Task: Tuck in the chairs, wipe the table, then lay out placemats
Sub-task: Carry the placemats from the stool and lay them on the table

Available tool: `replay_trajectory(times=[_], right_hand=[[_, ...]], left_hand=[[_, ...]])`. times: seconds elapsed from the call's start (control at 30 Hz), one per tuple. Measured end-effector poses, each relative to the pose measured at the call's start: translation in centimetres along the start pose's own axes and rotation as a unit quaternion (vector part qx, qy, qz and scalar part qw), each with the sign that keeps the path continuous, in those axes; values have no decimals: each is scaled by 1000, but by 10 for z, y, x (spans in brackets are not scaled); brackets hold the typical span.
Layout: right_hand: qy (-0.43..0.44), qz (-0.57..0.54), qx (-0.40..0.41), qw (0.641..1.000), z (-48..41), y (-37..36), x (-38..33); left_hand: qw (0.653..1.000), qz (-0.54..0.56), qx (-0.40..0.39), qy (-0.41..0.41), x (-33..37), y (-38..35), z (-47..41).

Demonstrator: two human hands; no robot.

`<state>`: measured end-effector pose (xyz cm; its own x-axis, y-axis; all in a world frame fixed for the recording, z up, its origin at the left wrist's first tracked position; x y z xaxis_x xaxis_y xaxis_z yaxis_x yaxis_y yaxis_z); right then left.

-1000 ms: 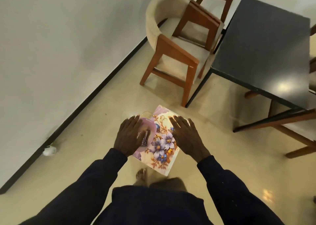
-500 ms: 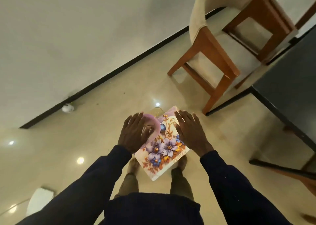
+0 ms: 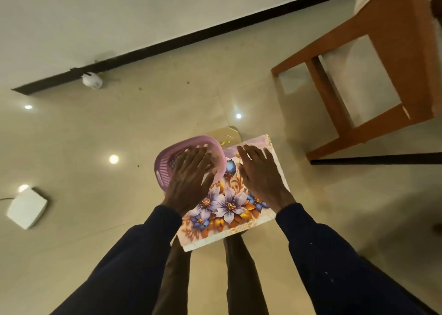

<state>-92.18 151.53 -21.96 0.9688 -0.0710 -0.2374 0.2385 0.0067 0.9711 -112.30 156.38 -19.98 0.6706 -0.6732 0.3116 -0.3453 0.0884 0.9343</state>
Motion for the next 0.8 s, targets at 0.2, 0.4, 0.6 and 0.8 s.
replay_trajectory(times=[0.2,0.4,0.6,0.8], right_hand=[[3,7,-34,999,5,-75,17],[10,11,-62,998,-12,-127,18],[31,25,-40,998,-8,-153,16],[45,40,-47,997,-9,-168,27]], left_hand=[[997,-5,-63,-39,-24,-57,7],[995,23,-54,-86,-22,-68,-1],[991,17,-67,-116,-26,-78,-3],[987,2,-83,-135,-37,-89,0]])
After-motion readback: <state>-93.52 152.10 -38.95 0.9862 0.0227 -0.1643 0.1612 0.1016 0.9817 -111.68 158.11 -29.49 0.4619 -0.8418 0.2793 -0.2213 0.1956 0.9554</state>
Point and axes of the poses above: each hand's wrist, its own z-axis away from the middle knuckle, its own y-axis out of the back of the hand, x = y × z, the point moved 5 cm from there along -z, towards the middle knuckle, and after that the axes turned 9 degrees about x, right-handed, at the moved point
